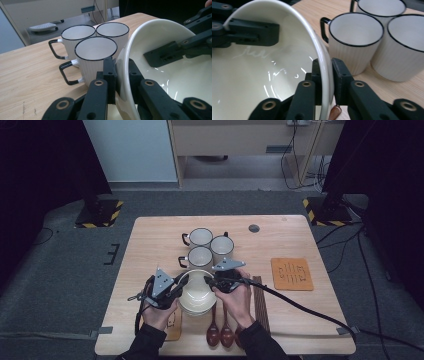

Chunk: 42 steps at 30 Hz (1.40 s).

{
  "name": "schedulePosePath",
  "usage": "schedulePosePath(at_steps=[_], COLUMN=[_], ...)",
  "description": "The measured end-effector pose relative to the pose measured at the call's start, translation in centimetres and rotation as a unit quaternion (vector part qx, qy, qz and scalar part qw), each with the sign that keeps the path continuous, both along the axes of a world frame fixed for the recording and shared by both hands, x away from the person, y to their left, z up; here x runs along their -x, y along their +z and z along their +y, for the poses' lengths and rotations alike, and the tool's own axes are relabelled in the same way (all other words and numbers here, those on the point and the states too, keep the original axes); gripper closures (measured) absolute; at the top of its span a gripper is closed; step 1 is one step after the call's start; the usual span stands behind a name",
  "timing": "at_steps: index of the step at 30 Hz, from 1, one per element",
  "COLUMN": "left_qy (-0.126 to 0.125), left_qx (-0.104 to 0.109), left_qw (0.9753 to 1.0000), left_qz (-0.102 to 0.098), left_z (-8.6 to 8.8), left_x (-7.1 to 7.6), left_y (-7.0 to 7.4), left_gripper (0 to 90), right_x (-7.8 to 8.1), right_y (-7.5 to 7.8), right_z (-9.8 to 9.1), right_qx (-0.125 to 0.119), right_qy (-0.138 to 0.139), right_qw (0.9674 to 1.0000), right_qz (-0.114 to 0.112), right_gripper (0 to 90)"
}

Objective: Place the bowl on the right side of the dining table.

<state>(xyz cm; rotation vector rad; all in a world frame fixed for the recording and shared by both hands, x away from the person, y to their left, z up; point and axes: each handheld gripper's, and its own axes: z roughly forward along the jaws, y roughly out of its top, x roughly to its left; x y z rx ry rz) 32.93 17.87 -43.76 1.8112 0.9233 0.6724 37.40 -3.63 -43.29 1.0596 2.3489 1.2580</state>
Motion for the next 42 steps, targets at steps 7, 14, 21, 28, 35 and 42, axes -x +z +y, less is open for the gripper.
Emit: schedulePosePath(at_steps=[7, 14, 21, 28, 35, 42], left_qy=[-0.004, -0.019, -0.019, -0.008, 0.015, 0.043], left_qx=[0.011, 0.033, 0.076, 0.119, 0.144, 0.157], left_qw=[0.9999, 0.9993, 0.9967, 0.9923, 0.9882, 0.9851], left_qz=[0.008, -0.004, -0.022, -0.032, -0.049, -0.054], left_z=[0.2, 0.1, 0.6, 1.7, 3.1, 4.7], left_x=[-0.1, 0.0, 0.2, 0.2, 0.2, 0.1], left_y=[-0.2, 0.0, 0.4, 0.8, 1.3, 1.6], left_gripper=[80.4, 62.1, 46.2, 37.1, 32.8, 32.2], right_x=[0.0, -0.2, -0.5, -0.6, -0.6, -0.7], right_y=[0.0, 0.0, 0.1, 0.2, 0.4, 1.0], right_z=[0.1, 0.1, 0.0, -0.1, -0.2, -0.6], right_qx=[-0.002, -0.002, -0.004, -0.002, -0.003, -0.011], right_qy=[-0.009, -0.007, -0.008, -0.006, -0.005, 0.0], right_qw=[0.9999, 0.9999, 0.9998, 0.9999, 0.9999, 0.9999], right_qz=[0.005, 0.011, 0.016, 0.014, 0.012, 0.005], right_gripper=[82.0, 81.7, 81.7, 81.6, 81.6, 81.5])
